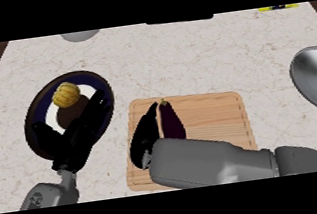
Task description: Pick the eggplant from the cutting board and place it in the pan
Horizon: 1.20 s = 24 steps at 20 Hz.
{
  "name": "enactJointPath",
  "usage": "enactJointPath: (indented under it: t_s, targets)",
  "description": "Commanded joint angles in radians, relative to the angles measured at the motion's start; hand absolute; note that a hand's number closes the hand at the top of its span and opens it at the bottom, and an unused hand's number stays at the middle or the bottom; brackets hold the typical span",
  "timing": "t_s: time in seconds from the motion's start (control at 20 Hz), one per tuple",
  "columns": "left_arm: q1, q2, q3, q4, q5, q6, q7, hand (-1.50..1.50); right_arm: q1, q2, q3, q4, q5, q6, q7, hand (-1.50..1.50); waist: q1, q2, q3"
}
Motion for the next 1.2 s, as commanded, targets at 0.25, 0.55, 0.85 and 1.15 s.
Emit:
enactJointPath:
  t_s: [0.25, 0.55, 0.85, 1.15]
  targets:
    - [0.035, -0.020, 0.015, -0.023, -0.028, 0.004, -0.006, 0.00, -0.005, 0.007, 0.009, 0.067, 0.060, -0.010, -0.011, -1.50, -0.004, 0.002, 0.000]
    - [0.045, -0.040, 0.027, -0.044, -0.031, 0.003, 0.007, 0.00, -0.010, 0.008, 0.006, 0.153, 0.160, -0.037, -0.114, -1.50, -0.018, 0.001, 0.001]
    - [0.041, -0.062, 0.014, -0.015, -0.064, -0.007, -0.010, 0.00, -0.014, 0.008, 0.061, 0.211, 0.261, -0.138, -0.301, 1.50, -0.016, 0.004, 0.001]
    - [0.018, -0.061, 0.034, -0.014, -0.073, -0.011, 0.006, 0.00, -0.031, 0.008, 0.102, 0.293, 0.363, -0.249, -0.438, 1.50, -0.009, 0.005, 0.001]
